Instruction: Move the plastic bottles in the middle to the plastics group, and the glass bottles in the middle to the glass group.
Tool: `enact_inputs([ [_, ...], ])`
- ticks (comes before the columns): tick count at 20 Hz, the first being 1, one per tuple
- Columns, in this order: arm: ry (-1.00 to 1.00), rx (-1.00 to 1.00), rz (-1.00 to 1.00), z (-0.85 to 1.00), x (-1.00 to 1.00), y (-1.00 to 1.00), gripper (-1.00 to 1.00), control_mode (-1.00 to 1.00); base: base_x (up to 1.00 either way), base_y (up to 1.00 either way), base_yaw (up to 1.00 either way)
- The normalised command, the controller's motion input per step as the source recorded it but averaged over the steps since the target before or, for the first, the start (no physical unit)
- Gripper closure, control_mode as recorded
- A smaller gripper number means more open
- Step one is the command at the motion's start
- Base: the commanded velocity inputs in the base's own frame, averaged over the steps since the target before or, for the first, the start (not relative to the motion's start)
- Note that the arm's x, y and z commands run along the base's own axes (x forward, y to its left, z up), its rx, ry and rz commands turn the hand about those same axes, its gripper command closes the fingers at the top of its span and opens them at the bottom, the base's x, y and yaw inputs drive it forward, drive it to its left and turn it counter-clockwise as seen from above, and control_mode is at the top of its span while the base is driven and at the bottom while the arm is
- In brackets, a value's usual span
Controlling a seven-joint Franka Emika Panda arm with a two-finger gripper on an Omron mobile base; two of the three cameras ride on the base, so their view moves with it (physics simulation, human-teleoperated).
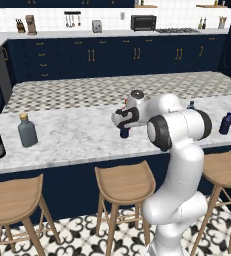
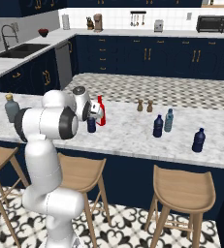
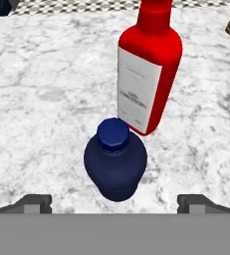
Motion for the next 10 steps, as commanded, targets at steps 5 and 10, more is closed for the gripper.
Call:
enact_inputs([
  [5,0.03,0.0,0.0,-0.21,0.32,0.0,-1.0,-1.0,0.0,0.0,0.0],
  [10,0.05,0.0,0.0,-0.17,0.1,0.0,-1.0,-1.0,0.0,0.0,0.0],
])
